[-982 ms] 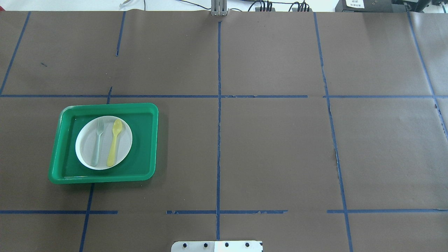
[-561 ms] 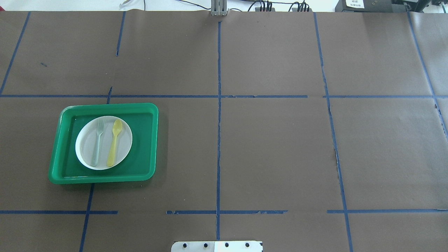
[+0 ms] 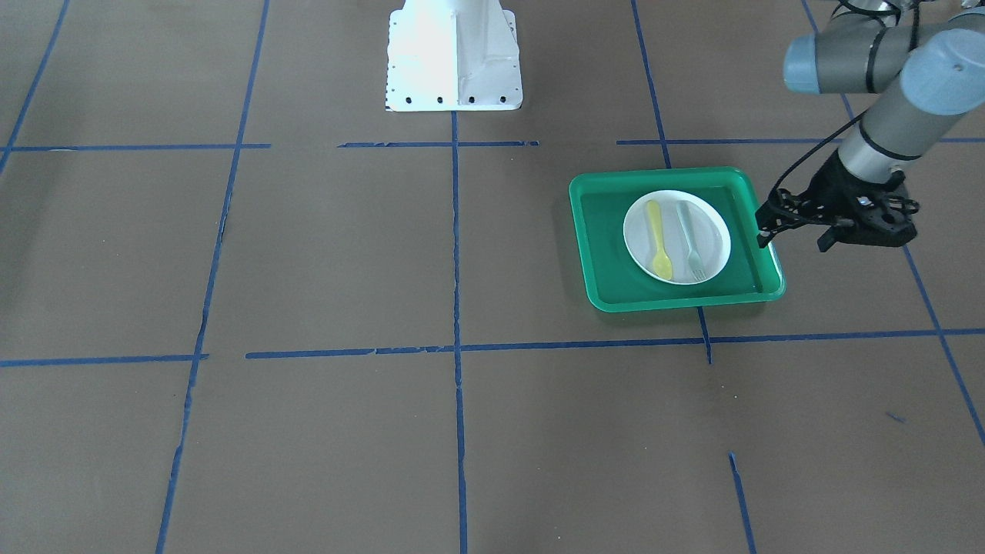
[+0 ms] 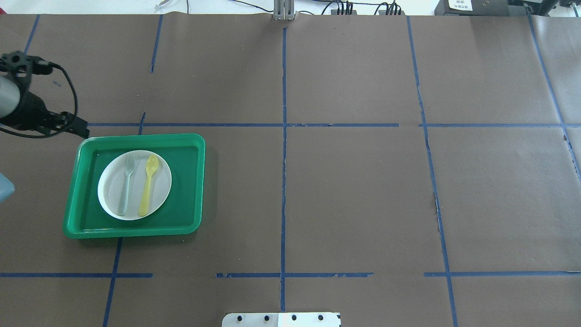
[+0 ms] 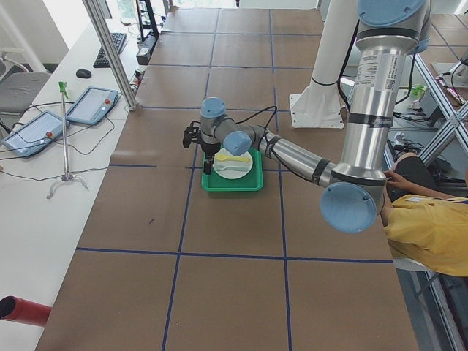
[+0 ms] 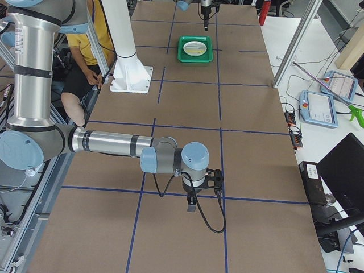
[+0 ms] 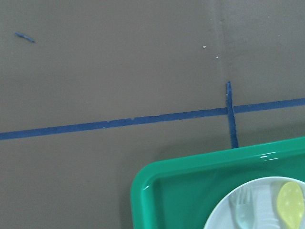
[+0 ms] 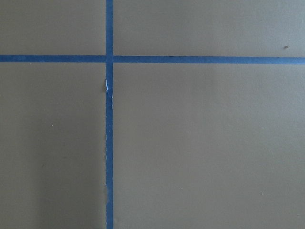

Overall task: Place spoon
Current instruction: 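Move the left gripper over the yellow spoon on the white plate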

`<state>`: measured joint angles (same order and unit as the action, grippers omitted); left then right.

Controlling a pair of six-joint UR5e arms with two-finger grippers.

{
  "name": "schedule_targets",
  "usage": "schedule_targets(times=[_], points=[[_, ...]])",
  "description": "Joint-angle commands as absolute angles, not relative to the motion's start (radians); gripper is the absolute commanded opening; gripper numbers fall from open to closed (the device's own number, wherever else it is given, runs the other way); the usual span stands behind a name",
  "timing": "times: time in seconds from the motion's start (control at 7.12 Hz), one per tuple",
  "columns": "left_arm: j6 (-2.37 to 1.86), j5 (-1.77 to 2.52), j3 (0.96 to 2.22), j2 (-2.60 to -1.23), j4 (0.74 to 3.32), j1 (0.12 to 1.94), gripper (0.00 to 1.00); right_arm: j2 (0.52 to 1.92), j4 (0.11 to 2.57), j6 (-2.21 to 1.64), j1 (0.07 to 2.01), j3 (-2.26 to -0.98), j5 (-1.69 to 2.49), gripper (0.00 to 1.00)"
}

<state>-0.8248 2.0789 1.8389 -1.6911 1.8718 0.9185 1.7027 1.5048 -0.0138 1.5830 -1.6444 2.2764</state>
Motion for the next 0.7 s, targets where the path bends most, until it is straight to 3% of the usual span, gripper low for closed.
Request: schedule_targets(times=[0.0,0.56], points=[[-1.009,1.955,1.822,-1.710,1.949,0.761,1.00,1.703,1.505,-0.014,1.583,-1.644,2.276,1.00],[-1.104,1.901,1.766,-1.762,1.951,0.648,0.96,1.703,1.505,-0.014,1.583,-1.644,2.276,1.00]])
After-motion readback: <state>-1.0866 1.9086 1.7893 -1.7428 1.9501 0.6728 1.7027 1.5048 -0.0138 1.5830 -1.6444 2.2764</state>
